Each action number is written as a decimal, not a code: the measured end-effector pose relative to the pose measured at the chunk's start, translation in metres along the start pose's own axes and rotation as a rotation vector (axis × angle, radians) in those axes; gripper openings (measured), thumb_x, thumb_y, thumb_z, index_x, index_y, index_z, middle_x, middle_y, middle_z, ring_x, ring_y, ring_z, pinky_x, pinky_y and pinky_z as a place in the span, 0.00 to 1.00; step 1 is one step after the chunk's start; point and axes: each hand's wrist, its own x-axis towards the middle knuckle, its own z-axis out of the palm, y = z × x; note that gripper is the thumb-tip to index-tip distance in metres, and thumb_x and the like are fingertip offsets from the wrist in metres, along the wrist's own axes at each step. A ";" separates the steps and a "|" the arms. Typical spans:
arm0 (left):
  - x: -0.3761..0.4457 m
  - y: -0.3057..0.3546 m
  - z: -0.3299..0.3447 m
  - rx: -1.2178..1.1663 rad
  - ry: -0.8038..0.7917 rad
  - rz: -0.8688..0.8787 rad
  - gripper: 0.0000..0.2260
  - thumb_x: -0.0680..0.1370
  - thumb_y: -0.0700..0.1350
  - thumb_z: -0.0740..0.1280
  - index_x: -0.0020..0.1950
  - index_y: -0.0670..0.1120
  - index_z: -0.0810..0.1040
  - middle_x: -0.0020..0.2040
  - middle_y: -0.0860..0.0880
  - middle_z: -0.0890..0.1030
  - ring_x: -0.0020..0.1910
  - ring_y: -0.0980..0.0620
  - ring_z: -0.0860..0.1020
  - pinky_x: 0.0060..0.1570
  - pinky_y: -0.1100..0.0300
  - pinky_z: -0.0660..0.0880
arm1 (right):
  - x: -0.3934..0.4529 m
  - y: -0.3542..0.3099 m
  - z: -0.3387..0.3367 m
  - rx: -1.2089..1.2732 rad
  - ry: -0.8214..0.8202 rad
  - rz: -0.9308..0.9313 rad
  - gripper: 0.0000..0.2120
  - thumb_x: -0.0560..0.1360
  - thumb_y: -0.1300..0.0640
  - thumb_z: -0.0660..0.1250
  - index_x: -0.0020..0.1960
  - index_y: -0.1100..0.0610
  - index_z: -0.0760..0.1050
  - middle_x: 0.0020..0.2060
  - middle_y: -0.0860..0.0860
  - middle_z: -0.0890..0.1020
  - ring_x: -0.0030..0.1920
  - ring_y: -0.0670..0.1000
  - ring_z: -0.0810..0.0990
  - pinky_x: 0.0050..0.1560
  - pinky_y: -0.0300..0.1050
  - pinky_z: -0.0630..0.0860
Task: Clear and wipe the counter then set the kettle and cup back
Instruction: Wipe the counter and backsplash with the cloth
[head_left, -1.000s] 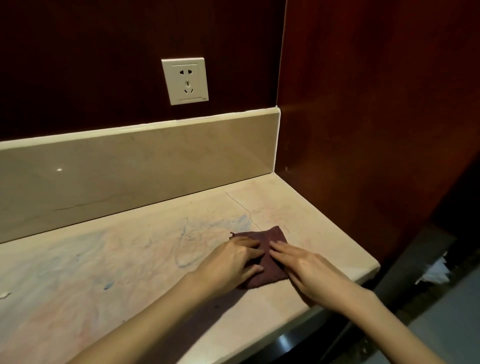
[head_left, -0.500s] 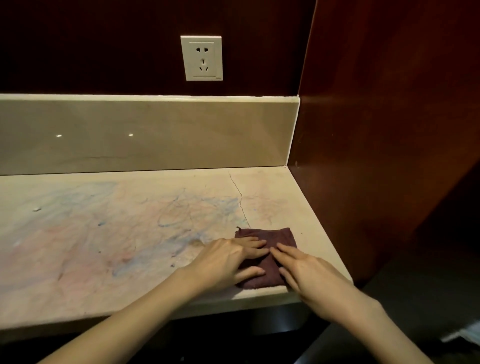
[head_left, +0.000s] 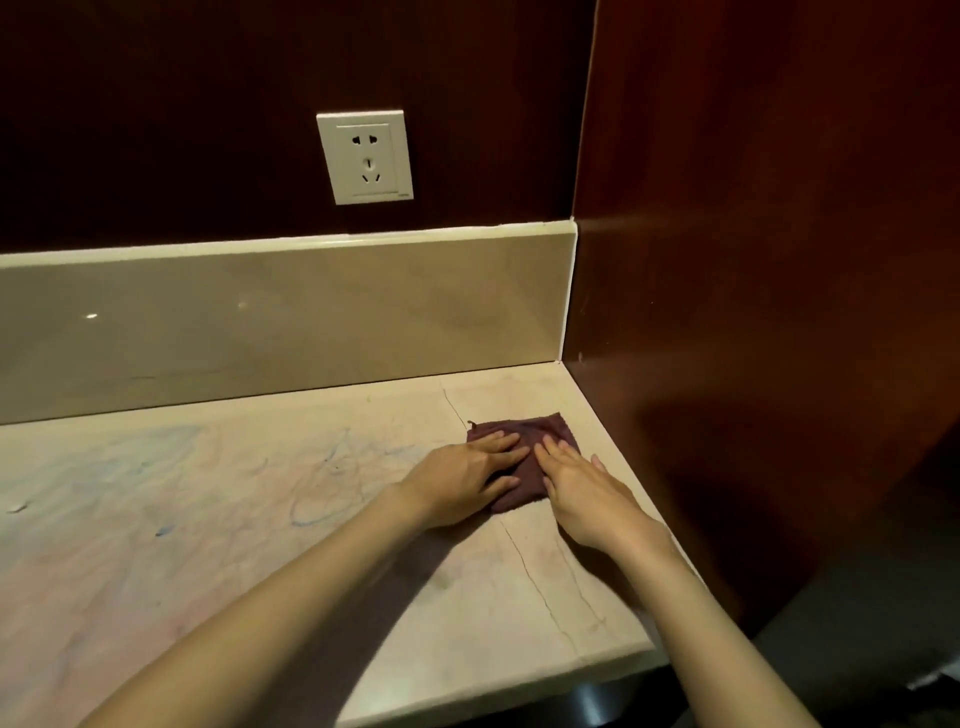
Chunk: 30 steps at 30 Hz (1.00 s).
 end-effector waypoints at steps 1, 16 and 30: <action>0.012 -0.007 -0.001 0.009 -0.004 0.011 0.22 0.82 0.54 0.54 0.77 0.54 0.59 0.77 0.53 0.58 0.75 0.54 0.58 0.70 0.57 0.62 | 0.012 0.002 -0.005 0.021 -0.008 0.028 0.25 0.83 0.60 0.46 0.79 0.54 0.45 0.78 0.49 0.47 0.77 0.48 0.47 0.75 0.49 0.45; 0.134 -0.071 -0.006 0.019 -0.034 0.015 0.24 0.82 0.54 0.55 0.77 0.51 0.57 0.77 0.49 0.58 0.73 0.47 0.64 0.68 0.56 0.63 | 0.138 0.025 -0.028 -0.136 0.006 0.138 0.29 0.80 0.64 0.51 0.78 0.62 0.43 0.78 0.57 0.44 0.77 0.53 0.42 0.75 0.47 0.42; 0.047 -0.009 -0.005 0.034 -0.052 0.033 0.22 0.82 0.56 0.53 0.76 0.57 0.59 0.77 0.53 0.59 0.71 0.47 0.68 0.64 0.52 0.69 | 0.038 0.020 -0.012 0.066 0.103 0.033 0.22 0.83 0.60 0.49 0.77 0.59 0.54 0.77 0.54 0.53 0.77 0.50 0.51 0.71 0.36 0.48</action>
